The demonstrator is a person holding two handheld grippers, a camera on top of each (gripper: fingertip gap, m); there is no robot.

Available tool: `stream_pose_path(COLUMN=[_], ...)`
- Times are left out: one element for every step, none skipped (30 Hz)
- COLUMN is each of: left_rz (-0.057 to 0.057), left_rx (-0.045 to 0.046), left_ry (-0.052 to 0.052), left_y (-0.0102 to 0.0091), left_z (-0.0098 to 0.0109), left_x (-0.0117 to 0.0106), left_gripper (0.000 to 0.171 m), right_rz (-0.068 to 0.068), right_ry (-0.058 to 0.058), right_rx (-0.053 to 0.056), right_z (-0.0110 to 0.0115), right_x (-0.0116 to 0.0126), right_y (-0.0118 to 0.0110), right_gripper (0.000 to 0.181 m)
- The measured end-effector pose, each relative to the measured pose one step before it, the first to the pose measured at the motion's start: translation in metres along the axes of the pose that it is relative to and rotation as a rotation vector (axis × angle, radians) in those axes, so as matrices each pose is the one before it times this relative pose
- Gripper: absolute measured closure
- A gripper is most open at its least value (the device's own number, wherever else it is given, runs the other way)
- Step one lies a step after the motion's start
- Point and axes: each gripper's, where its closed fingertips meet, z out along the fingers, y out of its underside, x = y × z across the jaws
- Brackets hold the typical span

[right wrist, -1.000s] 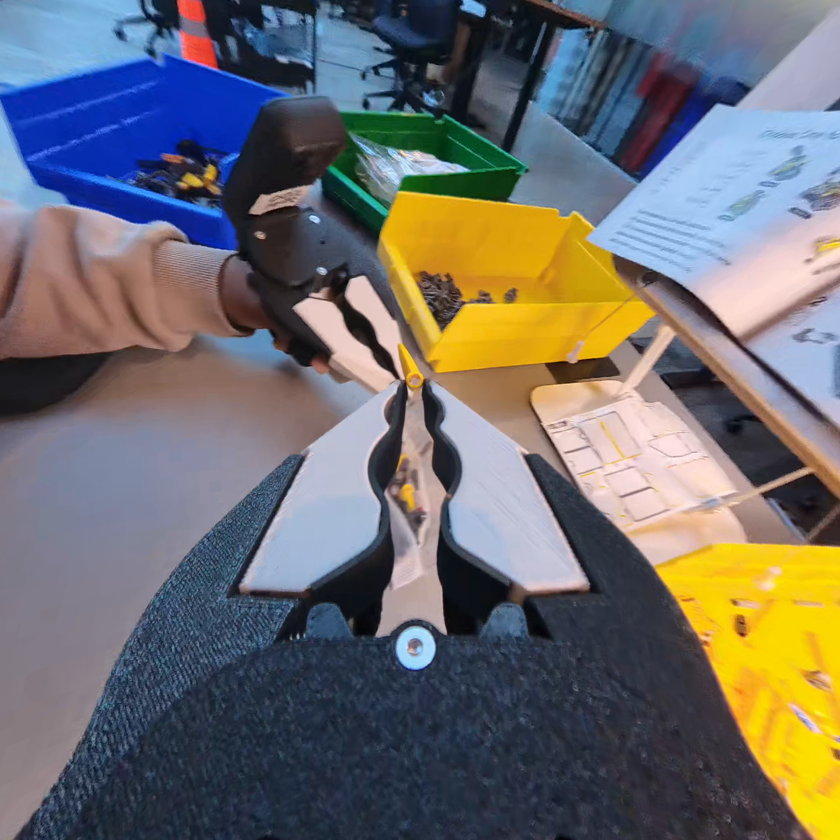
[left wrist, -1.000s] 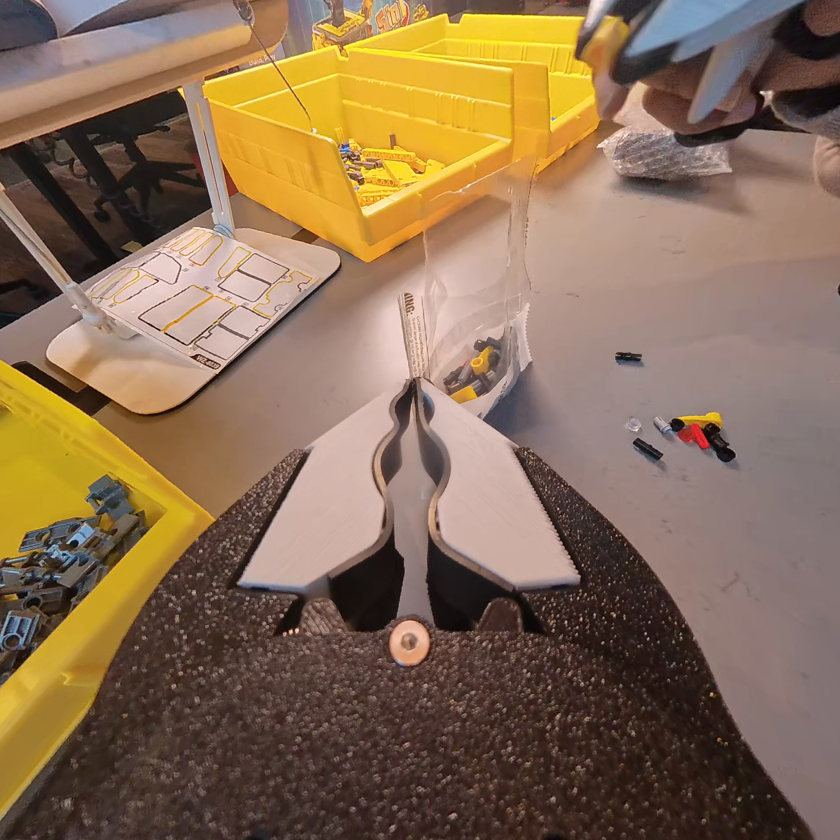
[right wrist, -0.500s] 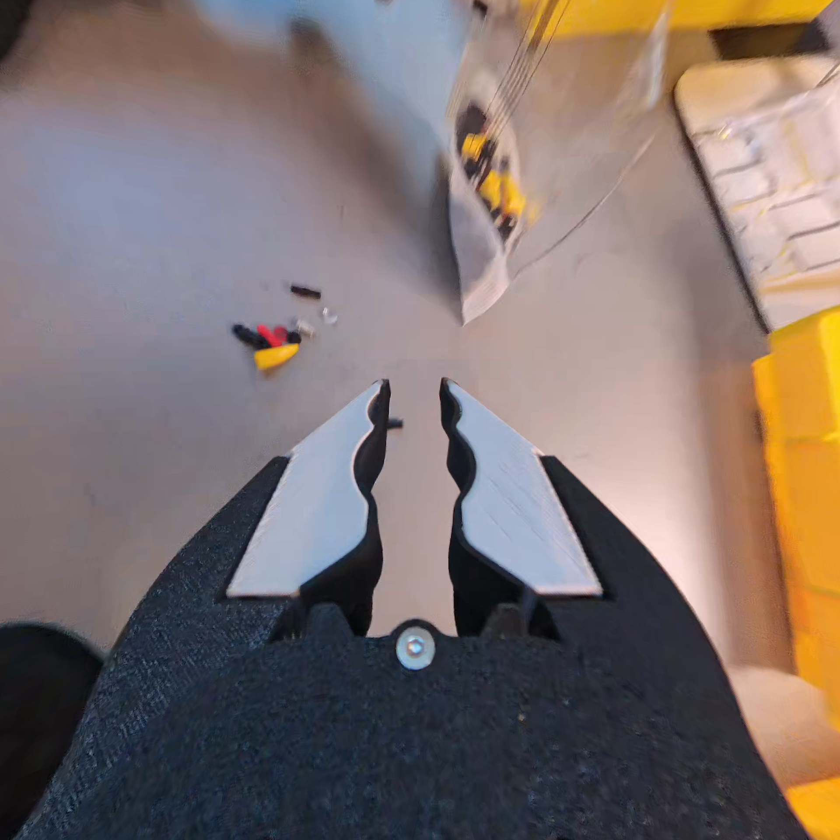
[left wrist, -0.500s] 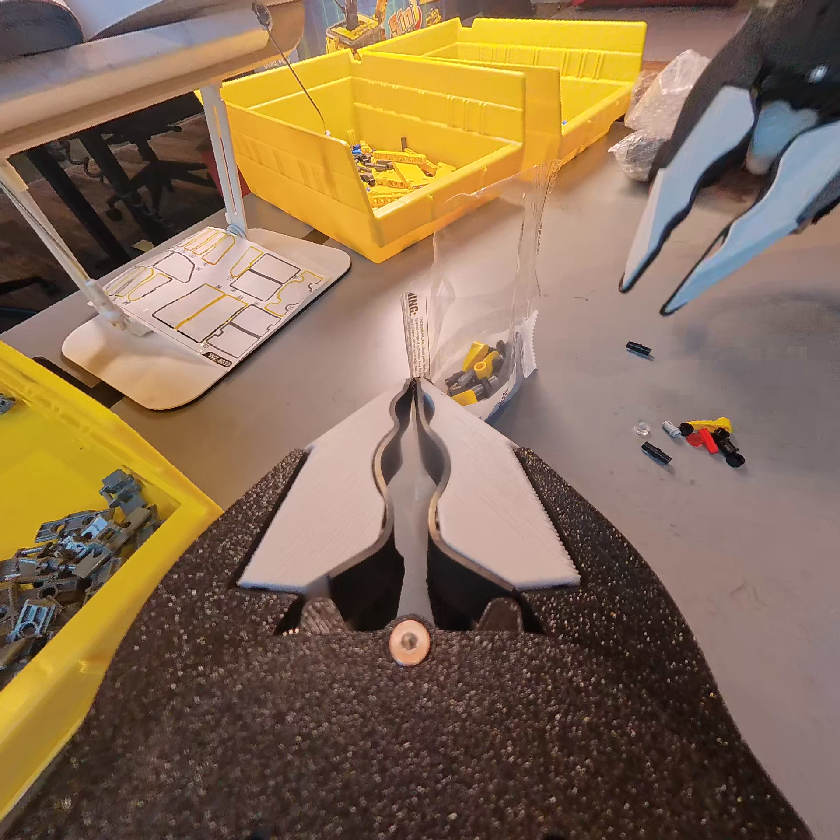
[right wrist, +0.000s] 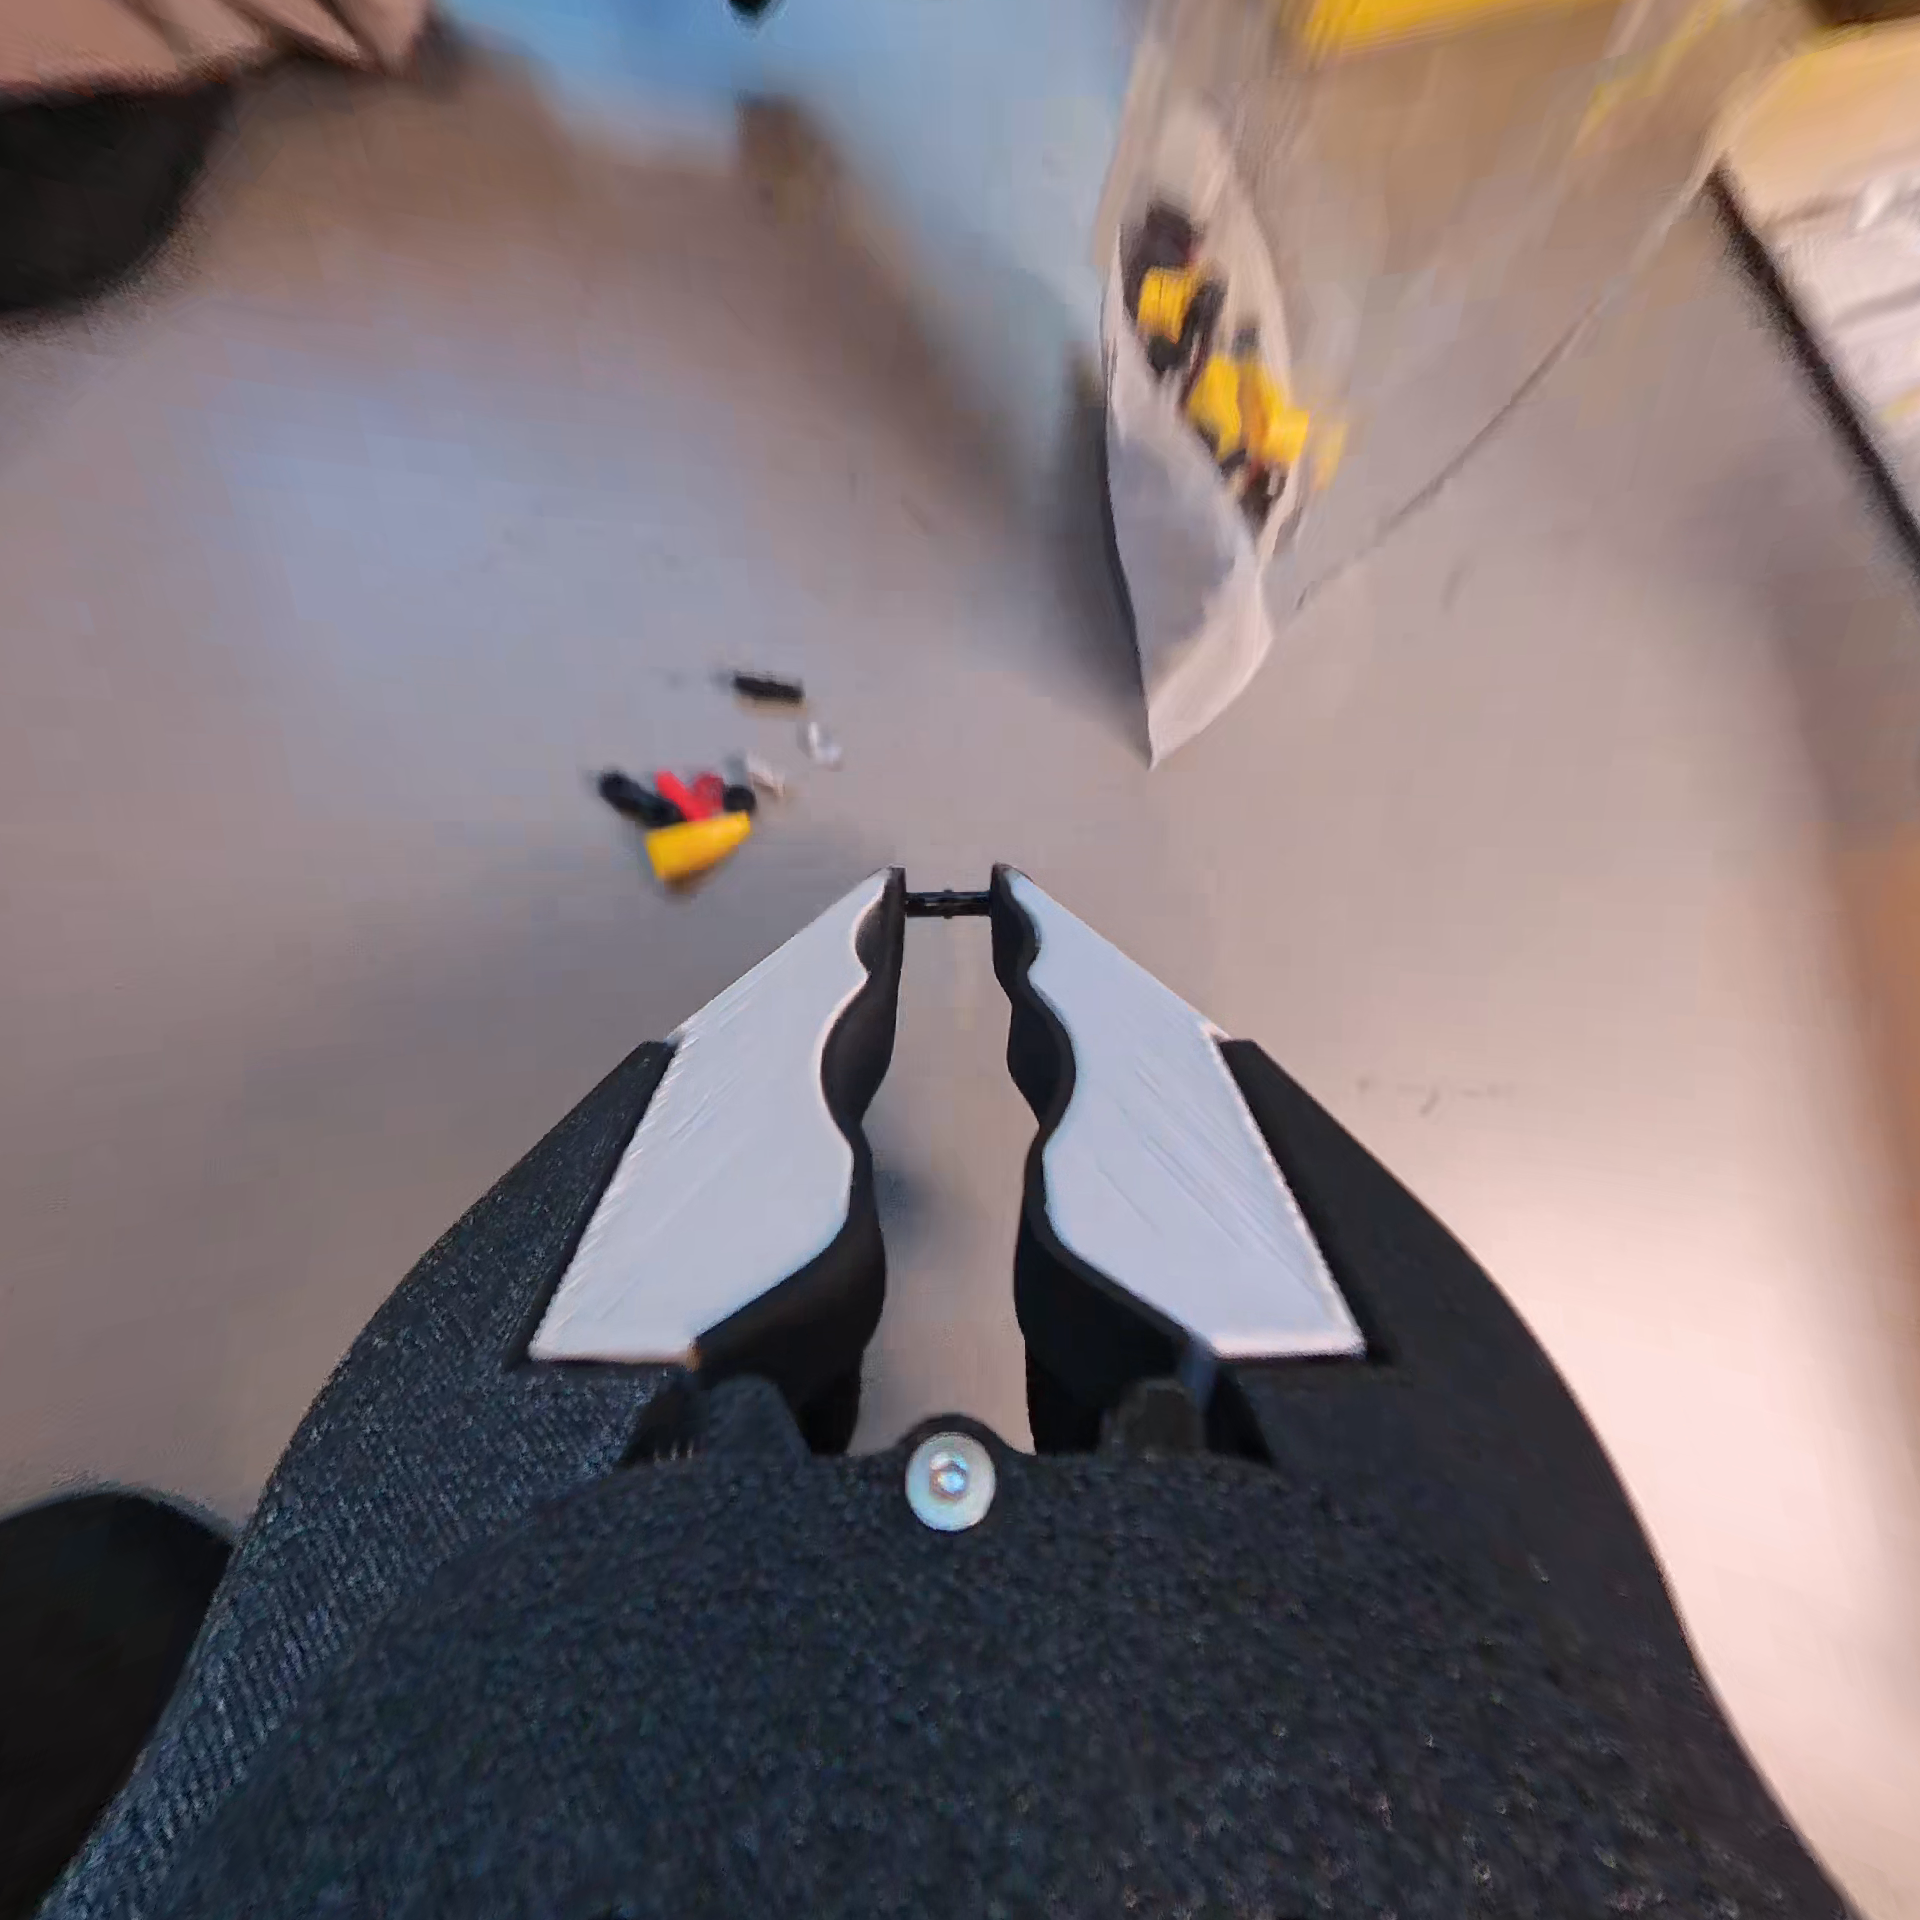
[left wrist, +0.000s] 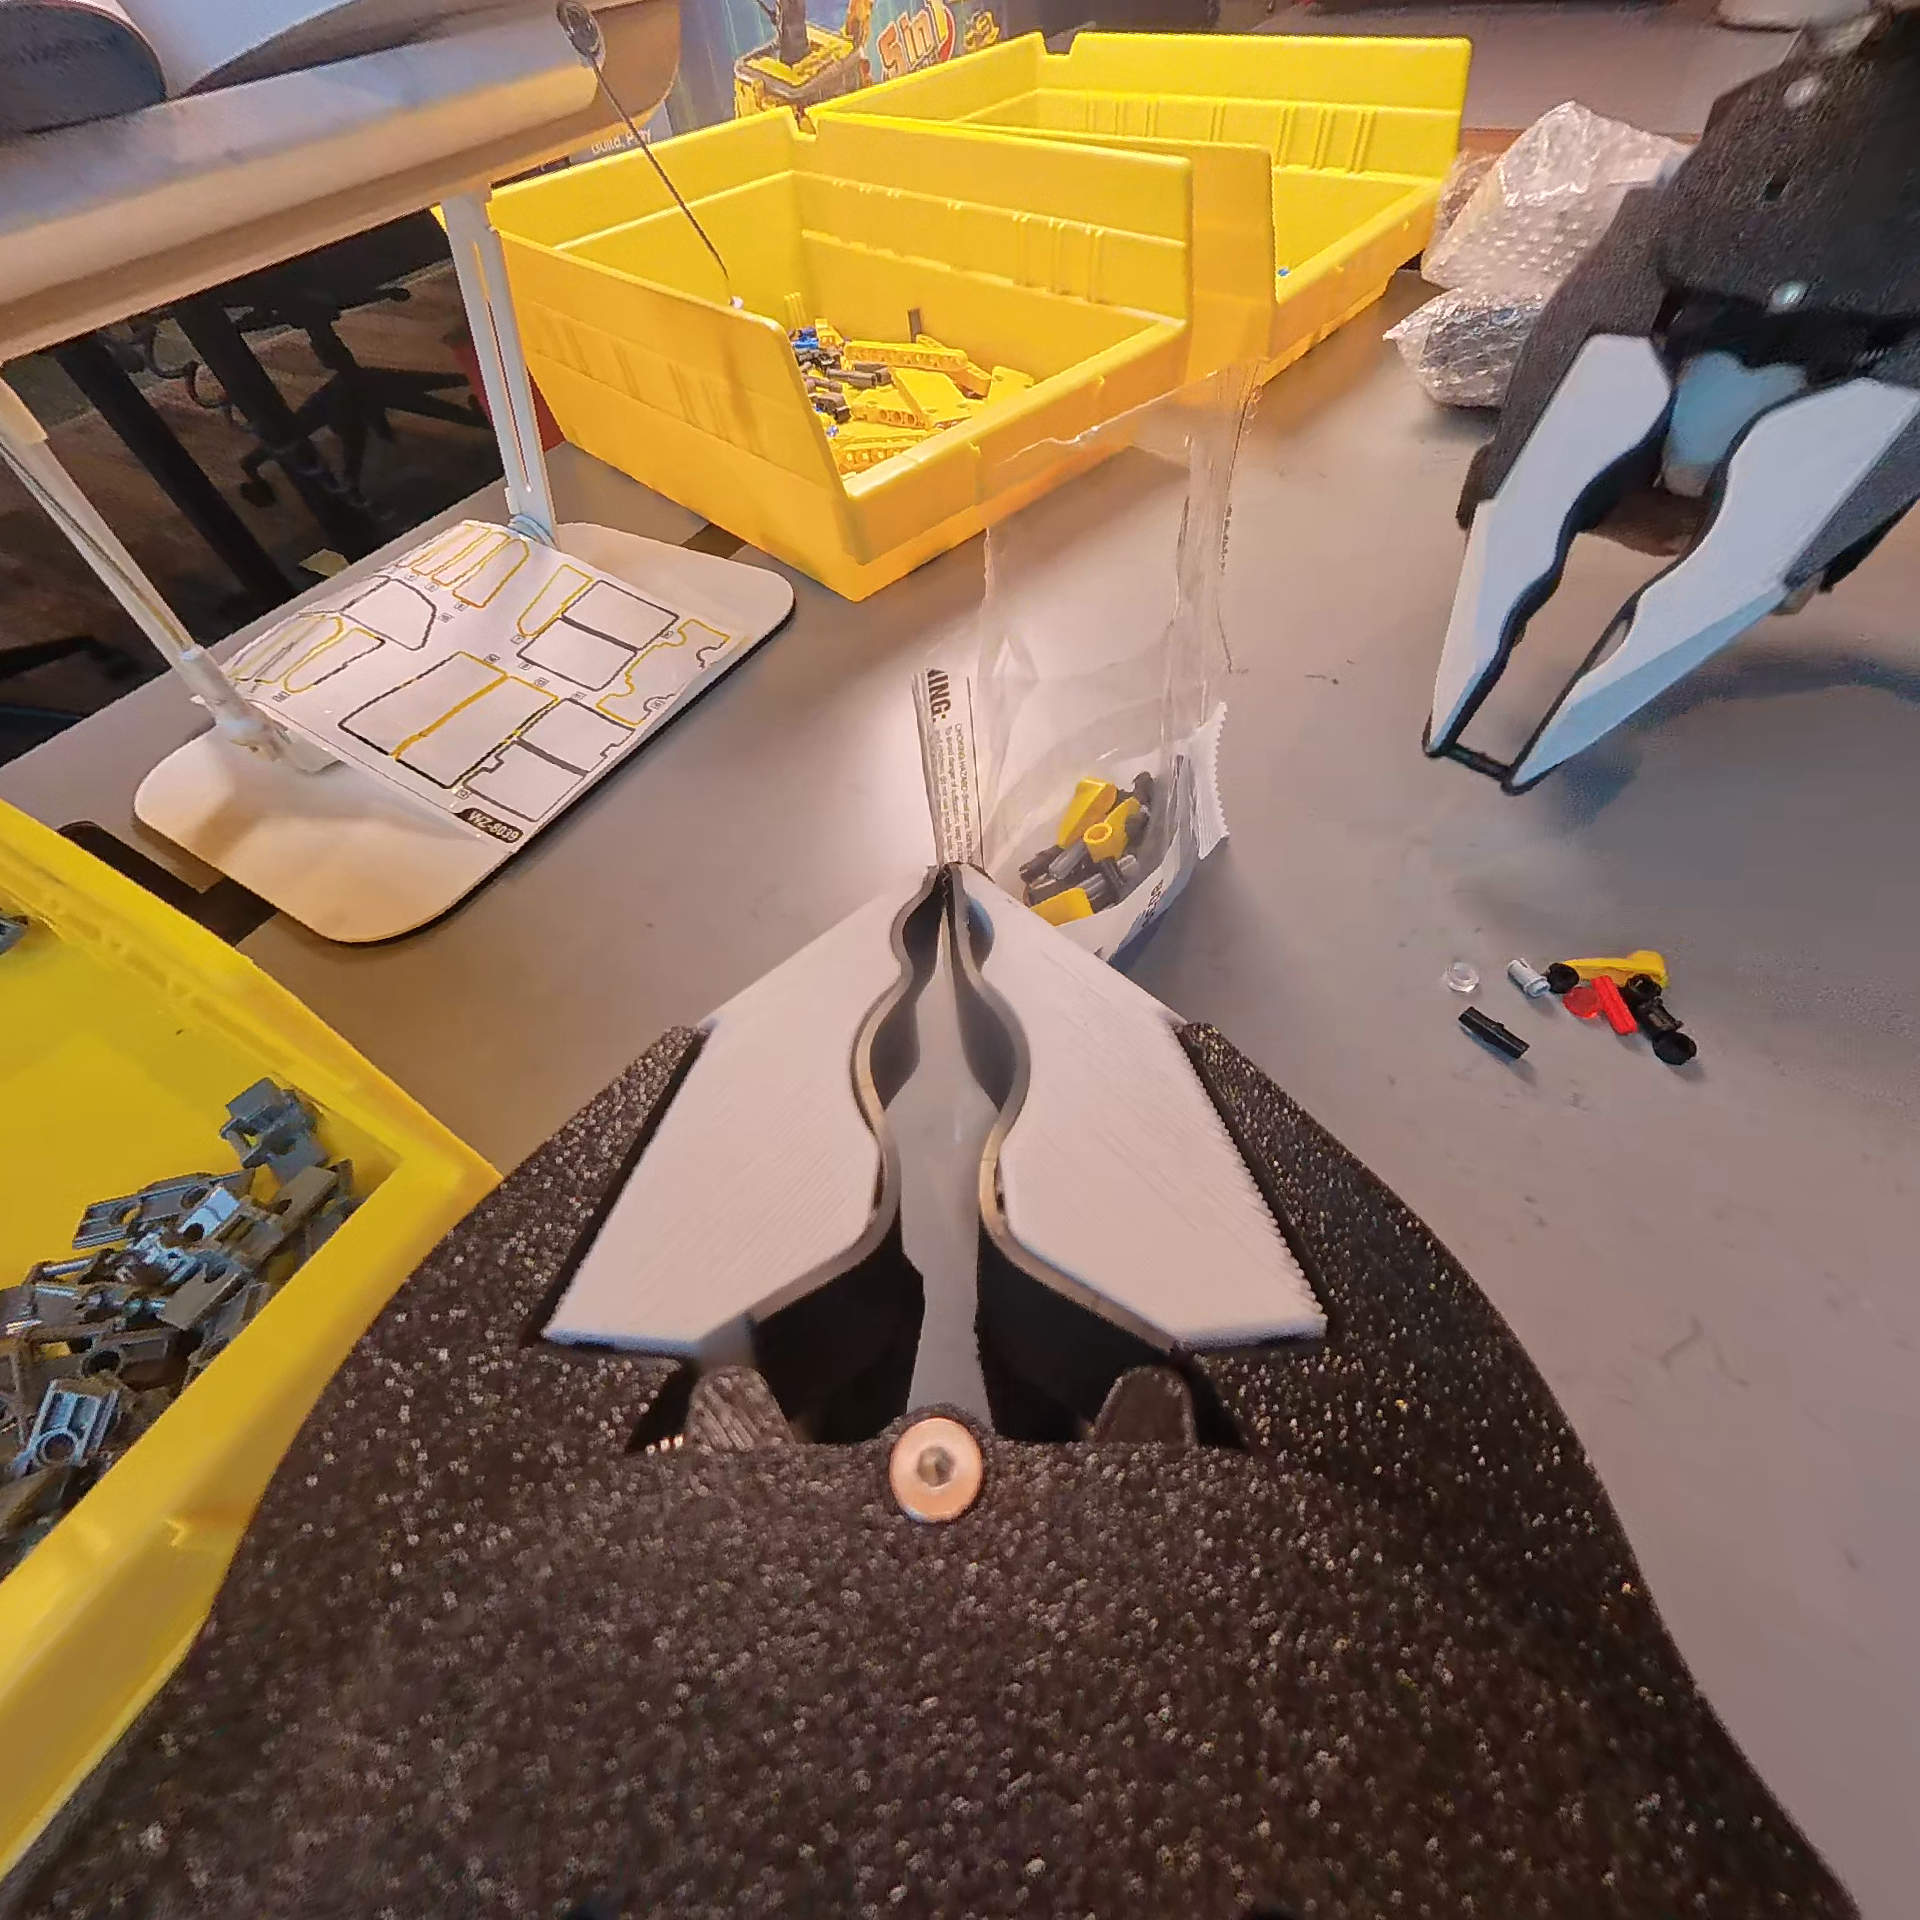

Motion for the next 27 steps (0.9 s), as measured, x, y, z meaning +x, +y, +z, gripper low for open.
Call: stream_pose_path(left_rz=[-0.0001,-0.0002,0.0004,0.0014,0.0022,0.0028,0.0025,0.0007,-0.0002,0.0004,0.0011,0.0021,0.0021,0.0009,-0.0008,-0.0021,-0.0017,-0.0008,-0.0004,0.0002,0.0005,0.0007,0.0007,0.0004,0.0003,0.0005,0.0006], left_rx=[0.00051,0.00002,-0.00004,0.00053,0.00096,0.00041,-0.00026,-0.00003,0.00016,-0.00024,-0.00098,-0.00095,-0.00065,-0.00063,-0.00006,0.00015,-0.00023,-0.00057,-0.0013,-0.00209,-0.00269,-0.00291,-0.00299,-0.0025,-0.00173,-0.001,-0.00007], left_ry=[0.0006,0.0018,0.0021,0.0016,0.0016,-0.0001,-0.0014,-0.0006,-0.0006,-0.0009,-0.0008,-0.0024,-0.0027,-0.002,-0.0017,-0.001,-0.0011,-0.0013,-0.0009,-0.0002,0.0004,0.0001,0.0,0.0001,0.0003,0.0003,0.0006], left_y=[0.00001,0.0,0.00013,-0.00003,-0.00022,-0.00031,-0.00029,-0.00025,0.00003,-0.00001,0.00004,0.00007,-0.00004,0.00002,0.00015,0.00016,0.00007,0.00023,0.00037,0.00055,0.00078,0.00087,0.00082,0.00068,0.00053,0.00006,-0.00008], left_z=[0.0004,0.00053,0.00045,0.00038,0.00014,-0.00005,-0.00014,-0.00026,-0.00012,-0.00018,-0.0001,-0.00018,-0.00024,-0.00013,0.00002,0.00023,0.00026,0.00044,0.00055,0.0005,0.00033,0.0004,0.00027,0.00027,0.0002,0.00014,0.0], left_x=[0.00004,0.00033,0.00053,0.00066,0.00082,0.00058,0.00019,0.00017,-0.00011,-0.00019,-0.00019,-0.00043,-0.00057,-0.00044,-0.00062,-0.00052,-0.00041,-0.00022,-0.00013,0.00028,0.00046,0.00049,0.00052,0.00032,0.00018,0.0,-0.0001], left_gripper=[0.171,0.171,0.171,0.171,0.171,0.171,0.171,0.171,0.171,0.171,0.171,0.171,0.171,0.171,0.171,0.171,0.171,0.171,0.171,0.171,0.171,0.171,0.171,0.171,0.171,0.171,0.171], right_rz=[-0.0183,-0.0309,-0.0238,-0.0188,-0.0196,-0.017,-0.0114,-0.0083,-0.0079,-0.0069,-0.0016,0.0072,0.0126,0.0076,0.0025,0.0025,0.0088,0.0125,-0.003,-0.0198,-0.0204,-0.0122,-0.0087,-0.0063,-0.002,0.0004,-0.0024], right_ry=[0.0151,0.032,0.0256,0.0311,0.047,0.0406,0.0198,0.0039,0.0076,0.0157,0.0191,0.0083,0.0073,-0.0049,-0.0333,-0.0574,-0.0775,-0.0804,-0.0554,-0.0382,-0.0234,-0.0207,-0.0261,-0.0151,-0.0096,-0.0157,-0.0125], right_rx=[0.0799,0.0934,0.0904,0.0787,0.0616,0.0347,0.0061,-0.017,-0.0275,-0.028,-0.0155,0.0046,0.0249,0.0267,0.0114,-0.0131,-0.0434,-0.0708,-0.0738,-0.0701,-0.0645,-0.0562,-0.0395,-0.0193,-0.0145,-0.0212,-0.0217], right_z=[-0.00623,-0.00589,-0.00332,-0.00021,0.0028,0.00533,0.00724,0.00808,0.00786,0.00632,0.00393,0.00071,-0.00251,-0.0047,-0.00551,-0.00503,-0.00302,-0.00002,0.00343,0.00627,0.00805,0.00852,0.00762,0.00587,0.00416,0.00295,0.00268], right_x=[0.00117,0.00394,0.00435,0.00629,0.0096,0.00895,0.00597,0.00317,0.00294,0.00319,0.00268,0.00013,-0.00099,-0.00324,-0.00778,-0.01156,-0.01484,-0.01559,-0.0128,-0.01093,-0.00832,-0.00689,-0.00635,-0.00341,-0.00132,-0.00143,-0.00069], right_y=[-0.02411,-0.02879,-0.02983,-0.02805,-0.02366,-0.01682,-0.00916,-0.00236,0.00256,0.00509,0.00474,0.00261,-0.0001,-0.00003,0.00226,0.00621,0.01166,0.01688,0.01834,0.01816,0.01611,0.01287,0.00823,0.00381,0.00219,0.00316,0.00341], right_gripper=[0.166,0.166,0.166,0.166,0.166,0.166,0.166,0.166,0.166,0.163,0.16,0.157,0.154,0.154,0.155,0.157,0.158,0.158,0.158,0.158,0.158,0.16,0.162,0.162,0.162,0.162,0.162])
